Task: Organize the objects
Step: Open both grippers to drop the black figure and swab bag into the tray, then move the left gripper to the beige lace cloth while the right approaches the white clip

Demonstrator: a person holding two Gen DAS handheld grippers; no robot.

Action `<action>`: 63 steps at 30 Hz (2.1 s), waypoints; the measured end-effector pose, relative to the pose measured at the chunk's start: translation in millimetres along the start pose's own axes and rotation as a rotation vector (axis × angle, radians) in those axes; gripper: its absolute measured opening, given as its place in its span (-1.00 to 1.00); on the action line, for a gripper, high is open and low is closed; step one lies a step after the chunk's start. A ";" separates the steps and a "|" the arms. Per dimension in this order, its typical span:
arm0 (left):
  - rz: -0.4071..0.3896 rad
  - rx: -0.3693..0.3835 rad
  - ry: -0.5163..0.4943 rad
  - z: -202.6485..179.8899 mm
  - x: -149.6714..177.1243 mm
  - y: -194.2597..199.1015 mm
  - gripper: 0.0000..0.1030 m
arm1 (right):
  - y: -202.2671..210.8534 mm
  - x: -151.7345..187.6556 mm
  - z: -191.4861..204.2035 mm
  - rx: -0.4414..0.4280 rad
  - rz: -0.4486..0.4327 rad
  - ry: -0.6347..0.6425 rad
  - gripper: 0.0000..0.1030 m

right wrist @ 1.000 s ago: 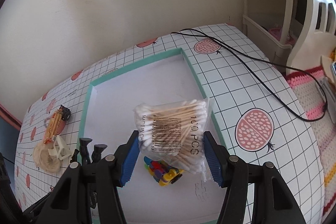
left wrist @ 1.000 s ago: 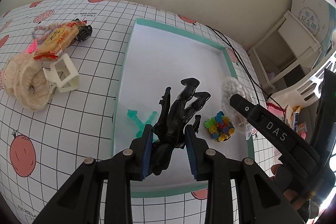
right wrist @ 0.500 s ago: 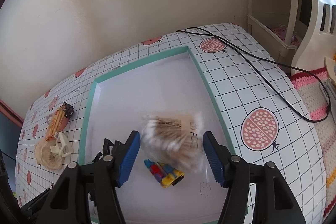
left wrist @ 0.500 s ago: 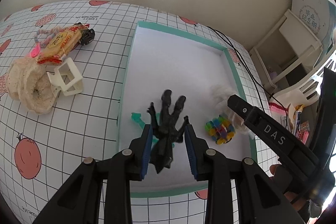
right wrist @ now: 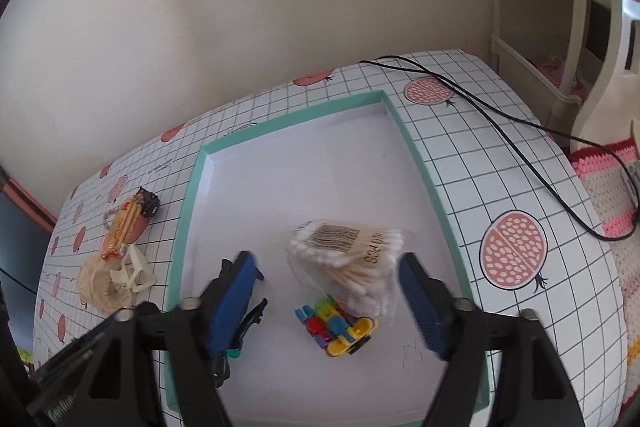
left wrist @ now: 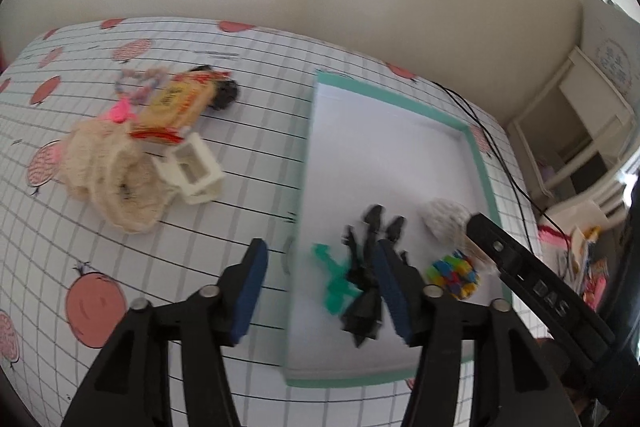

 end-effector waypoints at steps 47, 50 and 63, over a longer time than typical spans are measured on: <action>-0.163 -0.271 0.266 190.7 -55.0 14.4 1.00 | -33.7 23.2 150.2 -0.175 0.004 0.236 1.00; -0.140 -0.271 0.289 205.4 -53.7 8.1 1.00 | -46.2 32.1 170.4 -0.203 0.028 0.252 1.00; -0.028 -0.155 0.370 196.2 -56.7 -27.3 1.00 | -95.3 40.7 183.0 -0.217 0.103 0.254 1.00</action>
Point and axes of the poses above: each gripper's, at about its wrist camera, not at the fingertips, and y roughly against the way its jaws point, z to its left, x to its underside, the point moved 6 cm from there along -y, roughly the way its jaws point, and after that the axes turned 15 degrees about -x, right-handed, at the moved point
